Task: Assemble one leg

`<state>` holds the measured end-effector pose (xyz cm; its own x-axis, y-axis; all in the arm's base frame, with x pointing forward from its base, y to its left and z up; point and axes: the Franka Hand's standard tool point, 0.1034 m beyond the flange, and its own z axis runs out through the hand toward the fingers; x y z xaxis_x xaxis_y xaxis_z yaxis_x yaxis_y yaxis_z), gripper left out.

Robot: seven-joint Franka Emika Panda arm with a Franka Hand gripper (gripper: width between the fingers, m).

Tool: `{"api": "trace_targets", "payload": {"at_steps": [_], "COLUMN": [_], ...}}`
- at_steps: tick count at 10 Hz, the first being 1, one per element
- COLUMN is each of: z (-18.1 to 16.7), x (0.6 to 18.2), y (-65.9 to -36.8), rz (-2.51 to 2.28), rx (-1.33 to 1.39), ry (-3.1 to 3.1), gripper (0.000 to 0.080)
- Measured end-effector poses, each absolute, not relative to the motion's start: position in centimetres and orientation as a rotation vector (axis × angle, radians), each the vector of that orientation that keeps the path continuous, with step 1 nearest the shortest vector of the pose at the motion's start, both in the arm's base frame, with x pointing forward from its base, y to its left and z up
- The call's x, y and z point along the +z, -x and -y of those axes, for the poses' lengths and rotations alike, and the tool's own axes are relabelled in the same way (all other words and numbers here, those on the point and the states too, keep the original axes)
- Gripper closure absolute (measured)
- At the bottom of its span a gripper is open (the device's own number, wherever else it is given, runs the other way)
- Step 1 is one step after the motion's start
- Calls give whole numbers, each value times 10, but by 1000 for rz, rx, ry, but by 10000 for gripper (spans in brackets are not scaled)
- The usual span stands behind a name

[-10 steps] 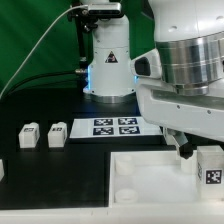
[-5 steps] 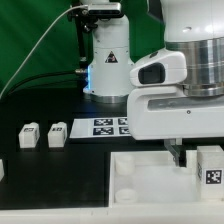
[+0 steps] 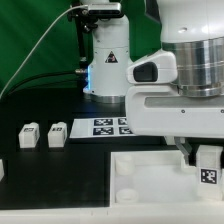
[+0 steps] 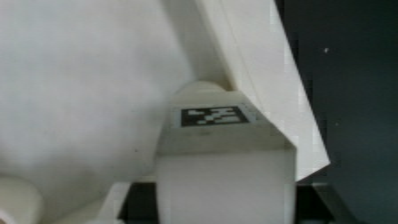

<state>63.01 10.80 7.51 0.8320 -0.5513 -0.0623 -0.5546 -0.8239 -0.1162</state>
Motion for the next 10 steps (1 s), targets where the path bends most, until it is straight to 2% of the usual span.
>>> {"api": "trace_targets", "payload": {"at_steps": [5,7,8,9,10], "z": [-109,-108,-108,-109,-115], "x": [75,75,74,73,70], "y": [-629,-628,-628,-627,-624], "rz": [-2146,-2181,-2134,-2063,-1844], "rx": [180,170,167,150,109], "ry": [2129,2085,2132,2207,2404], "gripper": [506,506,397,397,262]}}
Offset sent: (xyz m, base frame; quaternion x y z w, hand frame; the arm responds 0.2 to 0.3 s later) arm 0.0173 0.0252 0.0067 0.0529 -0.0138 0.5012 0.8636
